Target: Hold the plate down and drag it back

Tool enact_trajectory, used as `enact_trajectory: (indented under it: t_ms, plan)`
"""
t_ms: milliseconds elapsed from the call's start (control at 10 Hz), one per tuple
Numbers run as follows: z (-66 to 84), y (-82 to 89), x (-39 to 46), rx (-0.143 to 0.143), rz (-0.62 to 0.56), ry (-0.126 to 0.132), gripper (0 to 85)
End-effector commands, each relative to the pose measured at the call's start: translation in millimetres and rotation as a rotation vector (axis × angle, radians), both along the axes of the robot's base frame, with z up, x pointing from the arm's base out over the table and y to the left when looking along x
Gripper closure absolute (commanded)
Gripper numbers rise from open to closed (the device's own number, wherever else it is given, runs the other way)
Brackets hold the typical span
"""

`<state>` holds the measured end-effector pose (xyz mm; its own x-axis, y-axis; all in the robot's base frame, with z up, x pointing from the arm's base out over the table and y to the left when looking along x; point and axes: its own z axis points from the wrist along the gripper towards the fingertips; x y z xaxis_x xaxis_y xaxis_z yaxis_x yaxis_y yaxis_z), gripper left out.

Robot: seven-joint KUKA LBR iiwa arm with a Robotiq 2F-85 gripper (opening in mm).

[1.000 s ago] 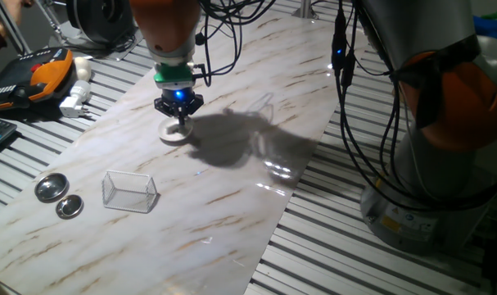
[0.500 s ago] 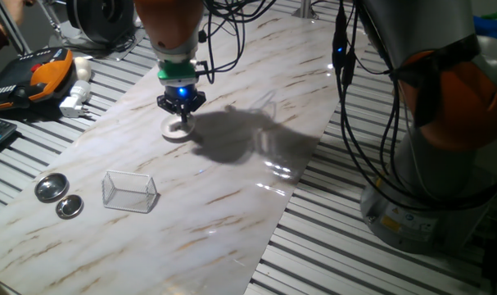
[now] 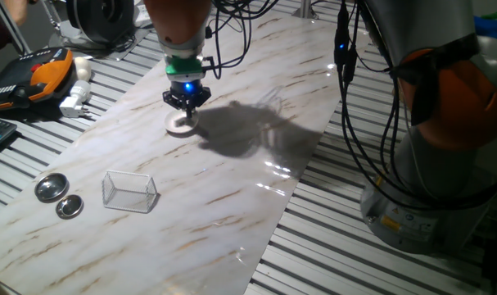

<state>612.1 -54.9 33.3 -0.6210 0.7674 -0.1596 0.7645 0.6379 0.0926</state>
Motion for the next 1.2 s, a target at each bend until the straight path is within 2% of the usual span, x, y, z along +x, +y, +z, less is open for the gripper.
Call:
enact_trajectory:
  t_ms: [0,700,1100]
  plan:
    - [-0.2,-2.2,-0.5,-0.003,0.001,-0.003,85.0]
    - [1.3,-17.6,-2.4,-0.013,0.014,-0.01,85.0]
    - [1.1,-28.3,-0.6,-0.01,0.021,-0.008,85.0]
